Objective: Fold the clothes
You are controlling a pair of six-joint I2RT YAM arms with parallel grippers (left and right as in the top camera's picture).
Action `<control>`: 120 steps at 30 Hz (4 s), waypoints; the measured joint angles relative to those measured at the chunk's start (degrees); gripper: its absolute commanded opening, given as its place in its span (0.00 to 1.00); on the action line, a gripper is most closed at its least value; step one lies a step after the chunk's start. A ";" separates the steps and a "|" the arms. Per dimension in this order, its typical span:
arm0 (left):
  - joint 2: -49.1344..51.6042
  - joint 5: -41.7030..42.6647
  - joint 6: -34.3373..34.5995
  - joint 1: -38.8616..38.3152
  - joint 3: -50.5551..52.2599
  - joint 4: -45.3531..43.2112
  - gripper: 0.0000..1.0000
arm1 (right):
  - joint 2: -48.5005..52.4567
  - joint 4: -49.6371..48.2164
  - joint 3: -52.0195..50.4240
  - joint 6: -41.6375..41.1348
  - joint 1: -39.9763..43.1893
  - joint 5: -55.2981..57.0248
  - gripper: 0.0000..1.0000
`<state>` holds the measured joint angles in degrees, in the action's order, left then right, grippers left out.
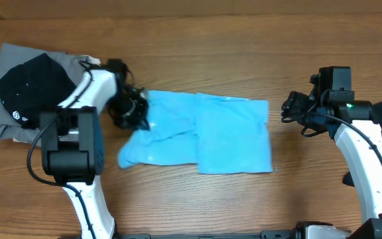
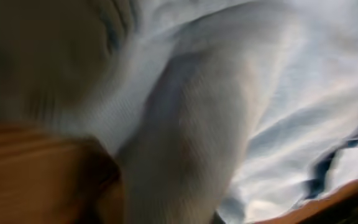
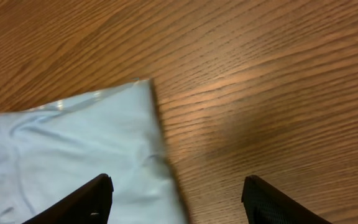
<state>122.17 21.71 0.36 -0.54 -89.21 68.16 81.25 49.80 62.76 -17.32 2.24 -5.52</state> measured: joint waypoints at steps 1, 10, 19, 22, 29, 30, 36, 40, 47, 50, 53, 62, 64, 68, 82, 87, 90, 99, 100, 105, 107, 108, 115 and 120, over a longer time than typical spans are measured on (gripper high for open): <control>0.00 -0.90 -0.15 0.79 -3.45 2.62 0.04 | 0.00 -0.11 0.00 0.00 0.00 0.02 0.71; -2.60 -4.22 0.81 -8.26 -20.83 9.44 0.04 | 0.00 -0.42 0.00 0.00 0.00 0.04 0.71; -2.14 -6.56 7.65 -30.51 -20.68 3.63 0.11 | -0.04 -0.07 0.00 0.00 0.02 0.04 0.72; -2.14 -8.74 10.08 -35.67 -20.68 3.52 0.54 | -0.04 -0.04 0.00 0.00 0.02 0.04 0.72; -2.14 -12.79 13.33 -37.83 -20.68 4.22 1.00 | -0.04 0.22 0.00 0.02 0.02 0.02 0.72; -2.14 -13.27 13.44 -37.59 -20.68 4.68 1.00 | -0.04 0.37 0.00 0.00 0.02 0.02 0.72; -2.14 -17.33 13.44 -33.51 -20.68 10.25 1.00 | -0.04 1.36 0.00 0.87 -0.07 -2.45 0.63; -2.14 -17.11 12.70 -27.43 -20.68 11.15 0.89 | -0.04 1.29 0.00 2.25 -1.95 -7.63 0.59; -2.14 -4.52 6.08 -18.18 -19.65 9.29 0.31 | 1.38 -2.16 0.00 2.91 -11.19 -10.71 0.59; -2.14 -0.70 4.20 -18.25 -15.52 7.65 0.55 | 3.21 -2.14 0.00 1.01 -11.93 -8.96 0.59; -2.08 2.40 3.21 -19.15 -10.25 3.21 0.60 | 4.42 -2.14 0.00 -0.92 -10.58 -7.04 0.59; -2.01 10.27 1.40 -20.39 -0.92 -2.38 0.06 | 4.52 -0.07 0.00 -2.38 -6.23 -5.11 0.62; -2.01 13.16 0.46 -20.37 -0.92 -2.34 0.04 | 4.52 -0.04 0.00 -2.38 -5.64 -4.98 0.62; -2.01 17.40 -0.61 -20.50 -0.92 -0.28 0.04 | 4.52 0.00 0.00 -2.34 -4.33 -4.92 0.62; -2.01 21.27 -2.47 -33.88 -0.92 0.28 0.25 | 4.52 0.17 0.00 -2.23 -1.20 -4.68 0.63; -2.01 18.18 -1.27 -37.53 -0.92 0.55 0.62 | 4.52 0.22 0.00 -2.14 -1.20 -4.72 0.67; -2.01 17.14 -0.81 -36.76 -0.94 1.53 0.62 | 4.52 0.00 0.00 -1.62 -1.20 -5.68 0.67; -4.20 12.28 -0.72 -24.33 -3.02 4.94 0.59 | 4.52 -5.31 0.00 7.17 -8.04 -17.22 0.66; -4.92 12.00 -0.72 -22.27 -3.17 5.33 0.57 | 4.52 -5.97 0.00 7.56 -9.77 -17.25 0.66; -6.54 10.67 -0.87 -15.76 -3.50 9.05 0.51 | 5.66 -9.81 0.00 7.72 -17.75 -16.55 0.63; -6.54 9.92 -0.96 -15.04 -3.50 9.66 0.52 | 7.04 -11.45 0.00 6.86 -19.87 -16.15 0.63; -6.54 9.64 -0.96 -14.82 -3.50 9.62 0.54 | 8.02 -12.44 0.00 6.56 -20.85 -16.00 0.63; -6.56 9.03 -0.98 -12.96 -3.52 8.48 0.56 | 16.87 -19.91 0.00 5.29 -25.38 -15.19 0.63; -6.56 8.83 -0.98 -9.88 -3.52 8.57 0.57 | 21.40 -23.02 0.00 3.48 -26.36 -15.78 0.65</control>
<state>115.61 30.55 -0.62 -10.41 -92.73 76.73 102.65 26.79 62.76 -13.85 -24.12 -21.30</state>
